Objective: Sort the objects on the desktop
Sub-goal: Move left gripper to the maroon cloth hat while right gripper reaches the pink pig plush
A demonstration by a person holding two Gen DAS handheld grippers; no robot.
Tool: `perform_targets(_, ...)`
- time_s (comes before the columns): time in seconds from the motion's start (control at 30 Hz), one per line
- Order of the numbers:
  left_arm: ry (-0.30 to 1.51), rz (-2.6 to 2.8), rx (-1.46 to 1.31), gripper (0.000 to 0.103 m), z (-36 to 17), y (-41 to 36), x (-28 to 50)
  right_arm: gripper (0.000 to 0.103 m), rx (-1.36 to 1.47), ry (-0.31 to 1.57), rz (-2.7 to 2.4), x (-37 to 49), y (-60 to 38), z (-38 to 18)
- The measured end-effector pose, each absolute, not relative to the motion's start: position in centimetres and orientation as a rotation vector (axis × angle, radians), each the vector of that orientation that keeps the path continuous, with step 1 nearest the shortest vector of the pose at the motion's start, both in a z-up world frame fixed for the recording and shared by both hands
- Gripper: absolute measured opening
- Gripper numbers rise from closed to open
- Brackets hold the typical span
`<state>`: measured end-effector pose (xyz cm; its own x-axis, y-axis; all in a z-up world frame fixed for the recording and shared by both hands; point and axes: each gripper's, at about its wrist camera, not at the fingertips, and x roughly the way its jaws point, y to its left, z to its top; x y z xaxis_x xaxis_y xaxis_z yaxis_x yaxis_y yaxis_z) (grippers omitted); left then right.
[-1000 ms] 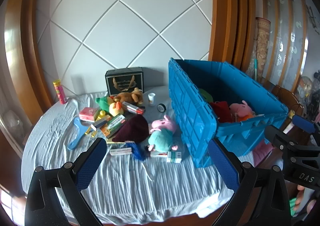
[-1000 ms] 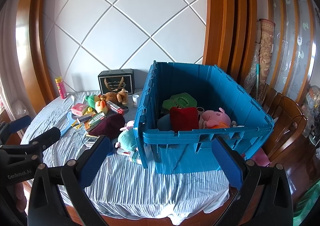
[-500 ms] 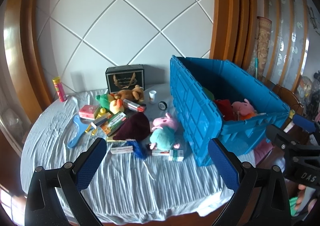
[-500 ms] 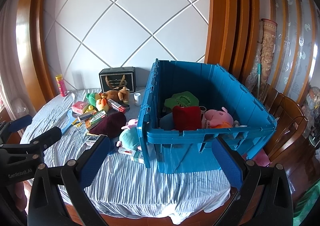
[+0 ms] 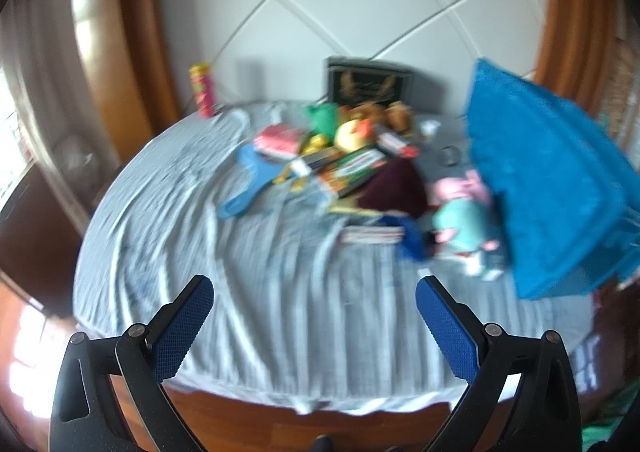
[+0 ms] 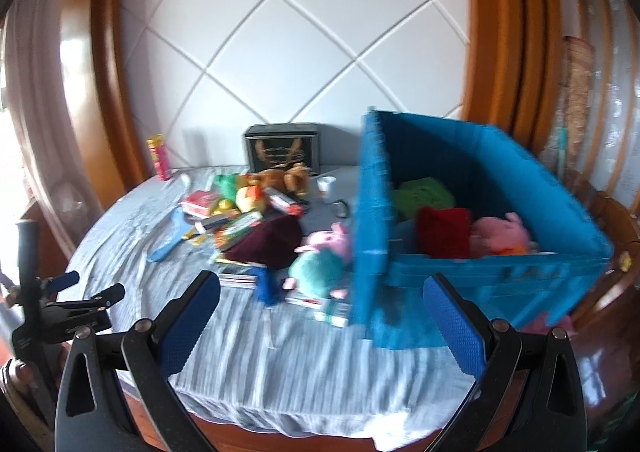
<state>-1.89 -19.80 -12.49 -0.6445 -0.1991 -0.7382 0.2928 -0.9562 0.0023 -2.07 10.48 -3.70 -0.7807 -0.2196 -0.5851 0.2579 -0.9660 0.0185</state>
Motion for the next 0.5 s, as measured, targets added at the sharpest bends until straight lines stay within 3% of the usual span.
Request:
perform_targets(0.2,0.183,-2.589,1.218,0.102,-15.6,-24.1,-4.0,0.103,0.988,0.095,-2.644,-4.8,4.6,-7.8)
perform_targets(0.5,0.258,-2.523,1.407,0.102,-21.9,-24.2,-10.7,0.103,1.256,0.153,-2.507,-11.4,1.5,-16.0)
